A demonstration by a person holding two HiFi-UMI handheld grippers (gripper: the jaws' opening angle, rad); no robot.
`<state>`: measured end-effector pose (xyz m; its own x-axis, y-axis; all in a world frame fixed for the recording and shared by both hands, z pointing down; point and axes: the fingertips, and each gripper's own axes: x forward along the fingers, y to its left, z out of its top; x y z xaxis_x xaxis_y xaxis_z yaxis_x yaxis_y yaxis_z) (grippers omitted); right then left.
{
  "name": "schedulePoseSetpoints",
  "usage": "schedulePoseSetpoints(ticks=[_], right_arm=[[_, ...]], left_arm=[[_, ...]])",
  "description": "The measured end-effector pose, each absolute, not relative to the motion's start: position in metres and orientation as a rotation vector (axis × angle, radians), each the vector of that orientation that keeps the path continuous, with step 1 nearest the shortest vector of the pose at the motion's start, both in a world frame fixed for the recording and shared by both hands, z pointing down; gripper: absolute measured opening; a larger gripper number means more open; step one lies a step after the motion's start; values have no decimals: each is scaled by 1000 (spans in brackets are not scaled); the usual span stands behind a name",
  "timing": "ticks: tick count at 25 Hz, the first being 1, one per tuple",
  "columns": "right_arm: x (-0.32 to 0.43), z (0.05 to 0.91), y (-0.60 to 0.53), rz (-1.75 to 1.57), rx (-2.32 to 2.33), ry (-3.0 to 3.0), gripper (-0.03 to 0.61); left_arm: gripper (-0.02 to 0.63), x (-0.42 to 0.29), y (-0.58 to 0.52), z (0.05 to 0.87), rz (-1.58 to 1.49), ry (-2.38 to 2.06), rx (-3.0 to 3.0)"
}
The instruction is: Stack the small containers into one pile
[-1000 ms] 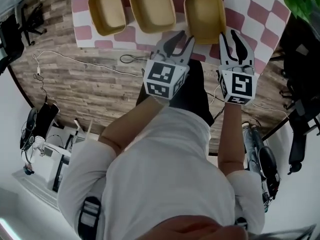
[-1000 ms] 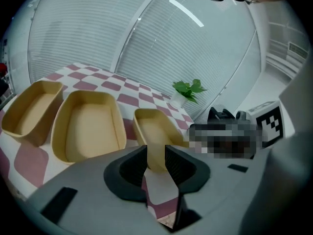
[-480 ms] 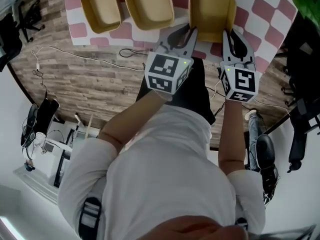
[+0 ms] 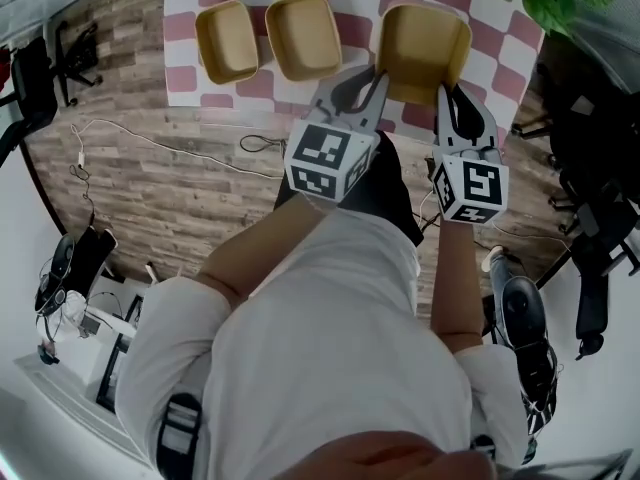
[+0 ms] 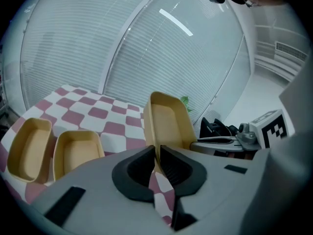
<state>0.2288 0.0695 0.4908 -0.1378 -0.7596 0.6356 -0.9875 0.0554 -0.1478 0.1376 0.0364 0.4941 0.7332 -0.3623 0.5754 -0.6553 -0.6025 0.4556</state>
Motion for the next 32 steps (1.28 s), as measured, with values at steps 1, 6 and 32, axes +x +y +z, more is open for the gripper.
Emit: schedulePoseSetpoints(ticks=[1,6,32], right_arm=[[230,481,68,790,1764,-1958,60],[229,433,66,759,1820,-1980,57],[103,391,12,710,1531,-2275,54]], left_arm=[[60,139,35,484,559,-764,2282],[60,138,31,438,522,-763,2342],[60,4,4,392,439,-1164,2243]])
